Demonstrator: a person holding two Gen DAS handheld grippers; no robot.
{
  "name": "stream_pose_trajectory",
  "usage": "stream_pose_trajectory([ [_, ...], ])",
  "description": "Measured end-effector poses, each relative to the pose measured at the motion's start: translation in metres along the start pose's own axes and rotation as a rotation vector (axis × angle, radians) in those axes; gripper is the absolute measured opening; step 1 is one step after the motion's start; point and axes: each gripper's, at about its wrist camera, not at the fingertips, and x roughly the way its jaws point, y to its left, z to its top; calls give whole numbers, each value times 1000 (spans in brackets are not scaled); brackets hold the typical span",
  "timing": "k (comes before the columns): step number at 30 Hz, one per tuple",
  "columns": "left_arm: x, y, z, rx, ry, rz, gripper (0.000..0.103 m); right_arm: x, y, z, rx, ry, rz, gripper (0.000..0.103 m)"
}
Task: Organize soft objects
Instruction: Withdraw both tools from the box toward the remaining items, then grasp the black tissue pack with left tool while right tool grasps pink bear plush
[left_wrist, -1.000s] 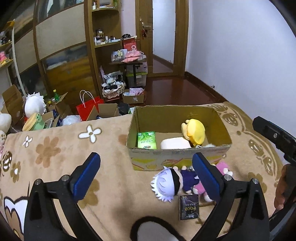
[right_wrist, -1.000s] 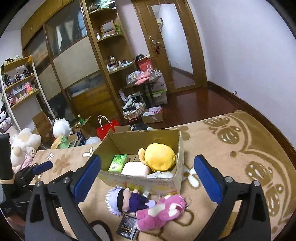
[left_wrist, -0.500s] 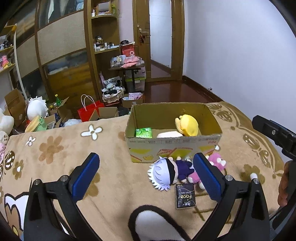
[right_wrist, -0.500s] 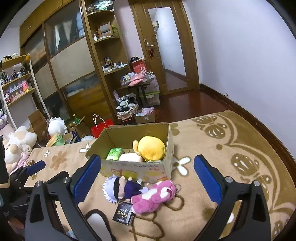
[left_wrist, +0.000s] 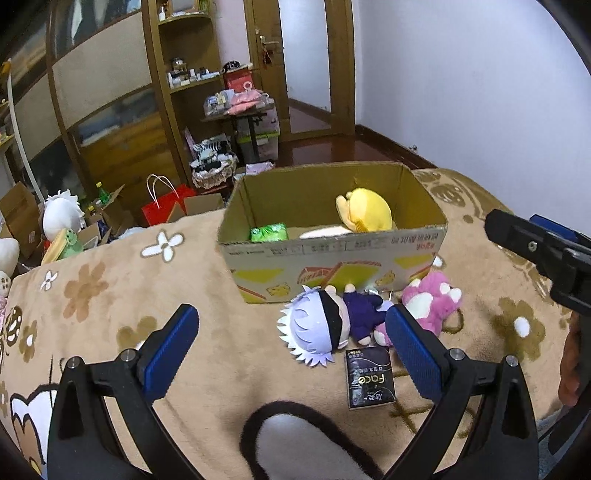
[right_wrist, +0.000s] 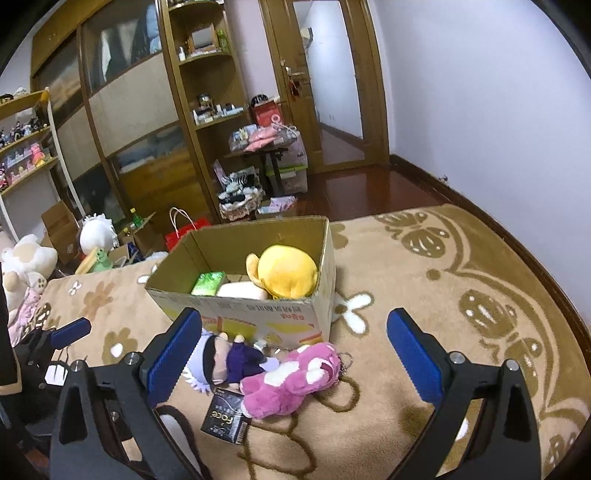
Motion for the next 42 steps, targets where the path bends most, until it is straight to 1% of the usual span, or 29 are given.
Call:
stream_pose_trajectory([
  [4, 17, -1, -4, 10, 61, -11, 100, 16, -3, -5, 26, 38, 4, 103],
  [10, 35, 3, -6, -13, 106, -31, 100, 41, -5, -12, 33, 86, -18, 103],
  [13, 47, 3, -9, -25, 147, -46, 100, 52, -5, -16, 37, 111, -29, 103],
  [15, 57, 1, -11, -25, 190, -62, 100, 60, -5, -18, 36, 128, -38, 103],
  [20, 68, -7, -16, 6, 229, -73, 100, 75, -3, -23, 24, 168, -49, 103],
  [26, 84, -12, -23, -5, 295, -99, 100, 93, 3, -33, -9, 230, -63, 103],
  [31, 98, -16, -32, -31, 367, -137, 100, 108, 3, -42, -18, 276, -85, 103],
  [37, 109, -21, -39, -16, 416, -143, 100, 123, 3, -53, -19, 335, -90, 103],
  [42, 111, -25, -45, -2, 438, -170, 100, 134, -1, -60, -12, 375, -87, 103],
])
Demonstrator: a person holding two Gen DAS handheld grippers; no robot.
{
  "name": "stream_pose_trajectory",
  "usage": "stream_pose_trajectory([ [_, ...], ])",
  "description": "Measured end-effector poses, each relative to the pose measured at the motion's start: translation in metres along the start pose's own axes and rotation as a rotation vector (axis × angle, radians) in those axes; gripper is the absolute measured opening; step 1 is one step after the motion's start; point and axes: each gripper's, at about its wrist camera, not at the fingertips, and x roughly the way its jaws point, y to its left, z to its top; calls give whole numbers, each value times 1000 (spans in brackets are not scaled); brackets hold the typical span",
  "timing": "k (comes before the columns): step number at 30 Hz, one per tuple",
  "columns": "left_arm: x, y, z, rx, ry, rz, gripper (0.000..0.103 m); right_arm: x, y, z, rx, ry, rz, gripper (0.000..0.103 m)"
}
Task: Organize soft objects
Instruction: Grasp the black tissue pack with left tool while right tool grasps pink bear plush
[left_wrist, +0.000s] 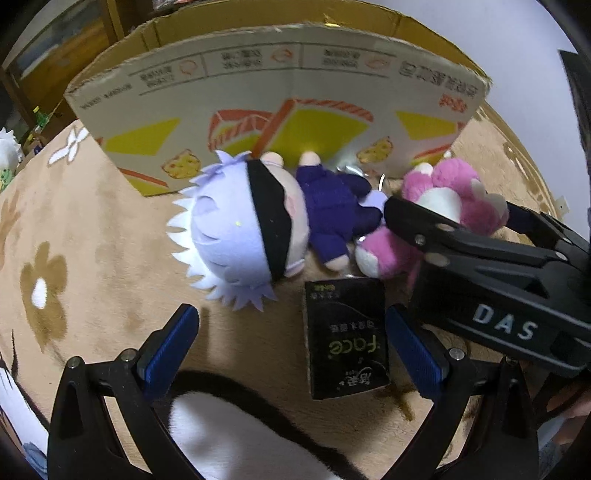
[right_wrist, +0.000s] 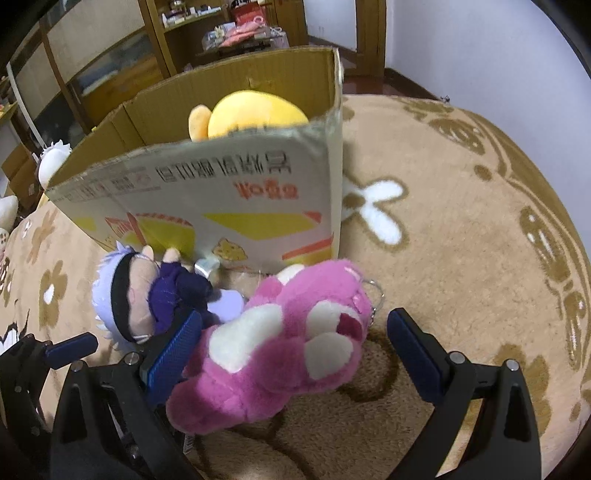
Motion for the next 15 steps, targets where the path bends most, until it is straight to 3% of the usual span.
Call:
stream_pose_trajectory([
  [11, 1, -13, -6, 12, 9, -29, 98, 9, -5, -1, 25, 29, 17, 103],
  [15, 5, -24, -7, 28, 11, -7, 98, 11, -7, 1, 24, 30, 18, 103],
])
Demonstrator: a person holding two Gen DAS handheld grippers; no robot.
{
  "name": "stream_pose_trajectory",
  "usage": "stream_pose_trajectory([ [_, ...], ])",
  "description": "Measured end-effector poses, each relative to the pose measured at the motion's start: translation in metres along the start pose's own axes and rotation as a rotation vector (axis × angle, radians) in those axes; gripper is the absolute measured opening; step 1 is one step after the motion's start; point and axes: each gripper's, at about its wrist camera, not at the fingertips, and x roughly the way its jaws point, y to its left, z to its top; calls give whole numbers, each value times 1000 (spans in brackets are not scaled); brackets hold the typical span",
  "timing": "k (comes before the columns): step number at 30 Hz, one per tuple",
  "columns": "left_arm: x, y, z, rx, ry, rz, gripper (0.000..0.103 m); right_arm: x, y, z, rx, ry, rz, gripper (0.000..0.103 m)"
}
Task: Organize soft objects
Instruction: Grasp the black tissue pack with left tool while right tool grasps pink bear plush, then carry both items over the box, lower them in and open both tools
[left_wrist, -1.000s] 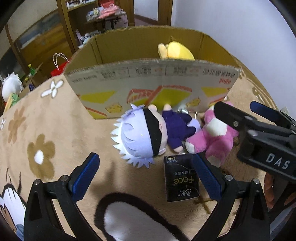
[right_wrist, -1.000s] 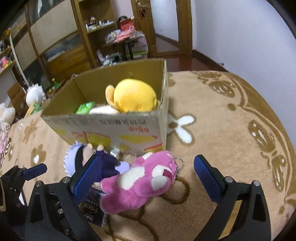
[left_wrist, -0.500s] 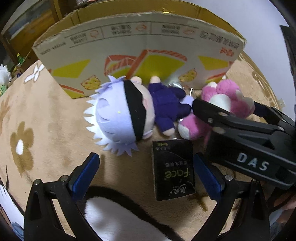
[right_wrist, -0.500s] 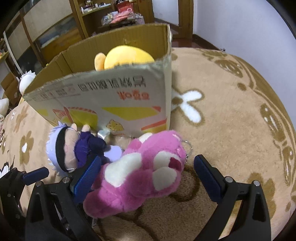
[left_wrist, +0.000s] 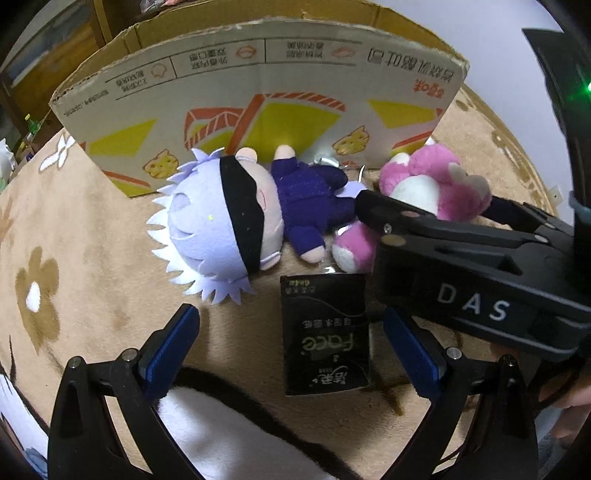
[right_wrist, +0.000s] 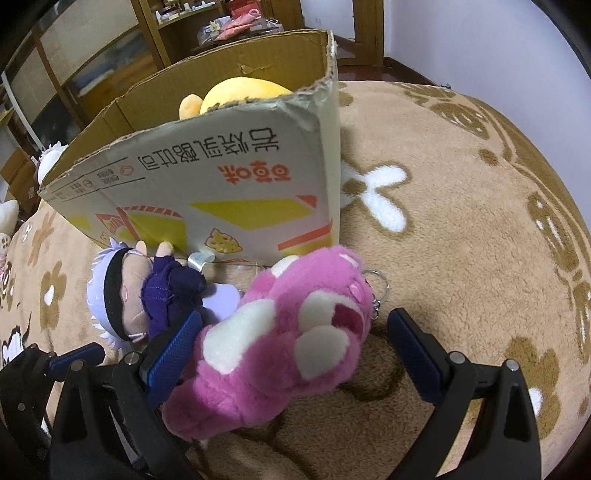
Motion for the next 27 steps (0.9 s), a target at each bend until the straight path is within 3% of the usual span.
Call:
stream_pose_trajectory([
  [6, 20, 0, 5, -30, 69, 4, 86, 2, 2, -1, -4, 13, 1, 103],
  [8, 21, -3, 6, -29, 67, 14, 77, 4, 4, -2, -9, 25, 0, 103],
  [9, 21, -3, 7, -32, 65, 19, 74, 4, 4, -2, -12, 23, 0, 101],
  [10, 21, -2, 7, -38, 63, 22, 69, 4, 5, -2, -16, 23, 4, 92],
  [16, 14, 4, 4, -56, 36, 23, 45, 1, 17, -4, -84, 34, -2, 82],
  [27, -8, 21, 2, -50, -11, 21, 45, -26, 21, -13, -82, 4, -7, 80],
])
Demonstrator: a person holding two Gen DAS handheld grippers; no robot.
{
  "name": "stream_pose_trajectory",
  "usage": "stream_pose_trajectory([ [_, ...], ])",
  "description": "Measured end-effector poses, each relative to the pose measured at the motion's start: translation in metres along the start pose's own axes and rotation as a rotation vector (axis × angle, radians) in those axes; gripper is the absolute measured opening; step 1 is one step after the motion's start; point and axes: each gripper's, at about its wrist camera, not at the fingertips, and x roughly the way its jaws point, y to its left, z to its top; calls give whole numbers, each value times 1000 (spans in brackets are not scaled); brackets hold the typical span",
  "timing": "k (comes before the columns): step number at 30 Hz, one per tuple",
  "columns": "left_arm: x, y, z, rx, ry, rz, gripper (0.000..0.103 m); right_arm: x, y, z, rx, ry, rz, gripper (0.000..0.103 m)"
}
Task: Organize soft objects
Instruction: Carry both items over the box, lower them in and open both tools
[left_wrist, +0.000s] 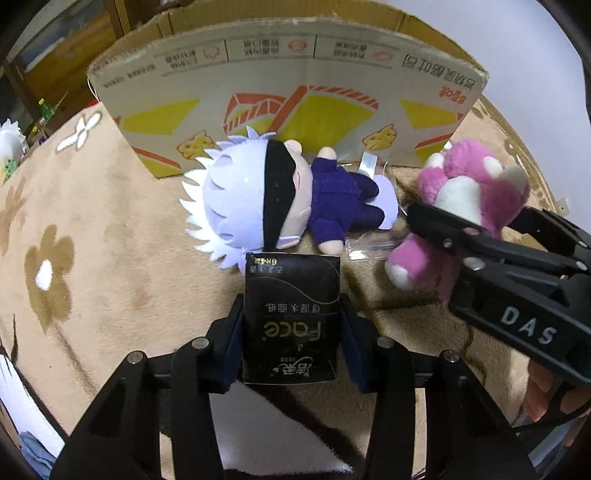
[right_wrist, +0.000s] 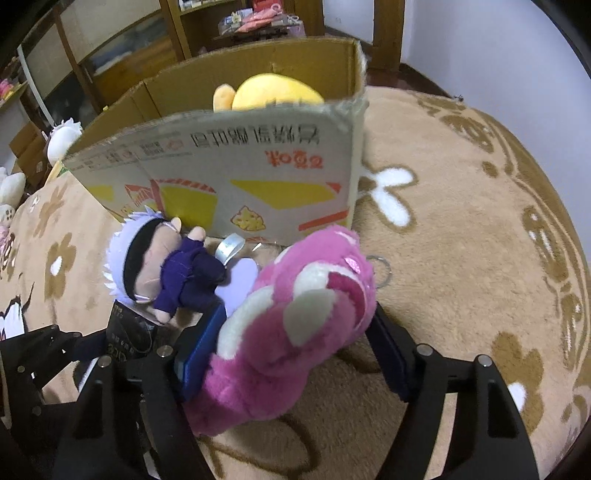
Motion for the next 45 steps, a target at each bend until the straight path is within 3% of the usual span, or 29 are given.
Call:
stream_pose_trajectory([
  [10, -47, 21, -12, -6, -119, 19, 45, -46, 6, -4, -21, -108, -28, 80],
  [18, -84, 28, -11, 4, -282, 75, 45, -94, 22, -5, -62, -244, -76, 80],
  [26, -122, 19, -11, 27, -453, 141, 45, -110, 21, 4, -76, -309, -100, 80],
  [35, -153, 21, -2, 28, -572, 175, 45, -134, 24, 14, -70, -399, -74, 80],
  [45, -167, 27, 32, 28, -638, 179, 45, -141, 23, 45, -59, -488, -87, 80],
])
